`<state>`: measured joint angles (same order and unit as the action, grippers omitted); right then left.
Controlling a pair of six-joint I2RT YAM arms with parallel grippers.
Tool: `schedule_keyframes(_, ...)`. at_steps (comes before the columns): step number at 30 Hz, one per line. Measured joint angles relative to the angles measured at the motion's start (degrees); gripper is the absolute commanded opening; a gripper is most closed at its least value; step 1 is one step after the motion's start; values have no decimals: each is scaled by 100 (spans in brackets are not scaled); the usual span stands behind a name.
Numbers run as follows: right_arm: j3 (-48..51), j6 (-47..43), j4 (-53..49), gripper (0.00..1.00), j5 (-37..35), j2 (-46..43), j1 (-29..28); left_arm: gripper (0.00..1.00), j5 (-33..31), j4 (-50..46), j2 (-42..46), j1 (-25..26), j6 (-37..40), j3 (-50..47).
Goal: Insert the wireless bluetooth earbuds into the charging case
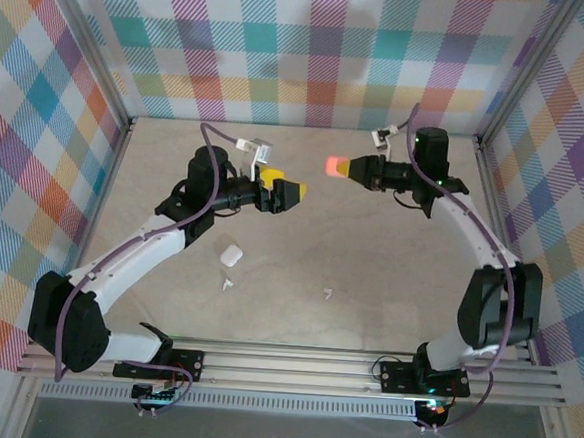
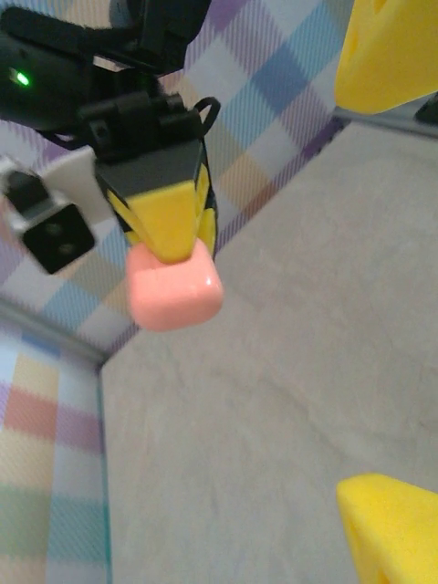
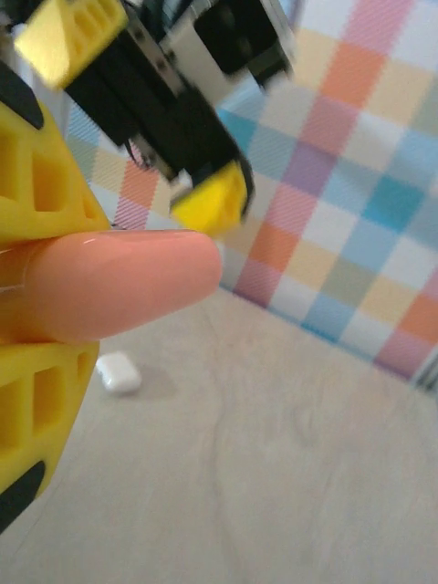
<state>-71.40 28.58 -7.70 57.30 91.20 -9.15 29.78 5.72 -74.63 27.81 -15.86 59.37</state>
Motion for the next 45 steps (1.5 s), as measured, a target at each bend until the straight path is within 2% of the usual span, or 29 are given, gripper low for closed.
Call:
schedule_keyframes(5, -98, -560, -1027, 16, -358, 1073, 374, 100, -1130, -610, 361, -24, 142, -13)
schedule_keyframes(8, -339, -796, -1475, 15, -857, 1637, 369, 100, -1478, -883, 466, -74, 321, -33)
schedule_keyframes(13, -1180, -979, -1947, 15, -1419, 2566, 367, 100, -1644, -1154, 474, -138, 538, -219)
schedule_keyframes(17, -1829, -1189, -2216, 17, -1506, 3165, 367, 100, -1613, -1427, 450, -140, 675, -337)
schedule_keyframes(23, -2424, -1569, -2739, 27, -1467, 3626, 367, 100, -1596, -1727, 256, -140, 730, -337)
schedule_keyframes(26, -2557, -1716, -2953, 34, -1497, 3694, 367, 100, -1620, -1862, 107, -162, 664, -337)
schedule_keyframes(31, -2557, -1856, -3191, 51, -1751, 3689, 367, 100, -1976, -2264, -66, -177, 603, -313)
schedule_keyframes(38, -2533, -1867, -3526, 54, -2544, 3495, 367, 100, -2787, -2920, -52, -190, 409, -136)
schedule_keyframes(45, -2094, -1812, -3445, 54, -2887, 2391, 345, 100, -3536, -3545, 136, -516, -297, -155)
